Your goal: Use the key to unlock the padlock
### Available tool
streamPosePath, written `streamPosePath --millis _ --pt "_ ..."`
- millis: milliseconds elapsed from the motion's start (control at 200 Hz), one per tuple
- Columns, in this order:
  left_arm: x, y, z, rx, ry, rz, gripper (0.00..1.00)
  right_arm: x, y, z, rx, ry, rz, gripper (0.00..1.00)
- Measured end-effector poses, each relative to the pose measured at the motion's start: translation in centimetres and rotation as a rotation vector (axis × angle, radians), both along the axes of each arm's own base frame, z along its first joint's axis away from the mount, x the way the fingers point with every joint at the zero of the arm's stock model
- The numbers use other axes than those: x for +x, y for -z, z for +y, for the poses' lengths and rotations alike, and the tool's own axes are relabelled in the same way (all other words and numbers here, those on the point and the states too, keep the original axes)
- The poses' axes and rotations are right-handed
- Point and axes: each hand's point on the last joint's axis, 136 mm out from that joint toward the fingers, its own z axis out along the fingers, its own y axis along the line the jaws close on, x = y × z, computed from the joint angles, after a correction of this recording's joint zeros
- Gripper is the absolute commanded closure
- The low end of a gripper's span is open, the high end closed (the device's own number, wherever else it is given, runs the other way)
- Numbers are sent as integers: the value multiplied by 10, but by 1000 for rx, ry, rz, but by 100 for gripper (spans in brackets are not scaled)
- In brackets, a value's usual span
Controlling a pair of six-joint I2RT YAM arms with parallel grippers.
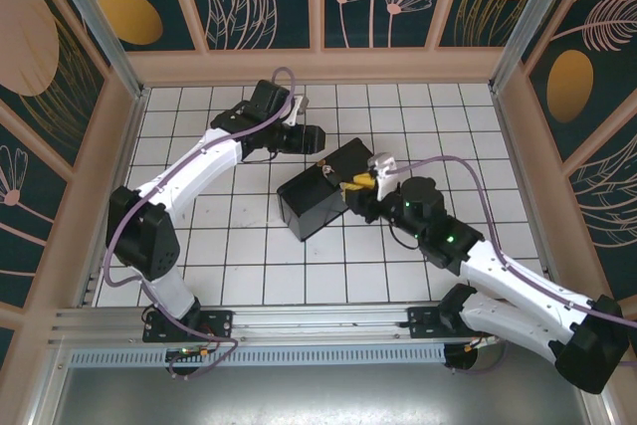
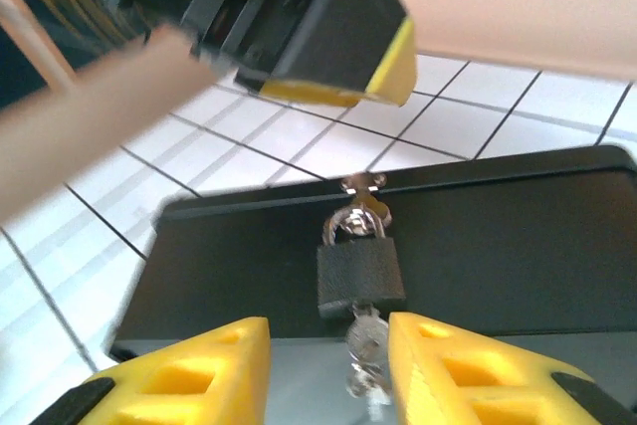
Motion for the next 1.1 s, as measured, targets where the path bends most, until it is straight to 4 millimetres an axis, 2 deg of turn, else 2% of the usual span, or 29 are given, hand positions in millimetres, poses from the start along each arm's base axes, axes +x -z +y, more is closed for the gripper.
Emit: streamPosePath --millis 155,235,435,556,771,1101 --pt "0 8 -2 -3 10 24 30 -11 33 2 -197 -62 -148 64" --pt "0 8 -3 -6 14 27 30 -14 42 1 -268 -72 -209 64" --pt "-1 9 -5 -13 22 33 30 -10 34 7 -366 -32 -388 62" --pt "-1 9 -6 -16 26 36 30 -3 36 8 -439 -8 -450 61" --pt "-1 11 -7 -17 29 41 30 8 39 3 -512 28 -492 58" --pt "0 13 -8 -20 31 42 31 10 44 6 -546 13 -500 59"
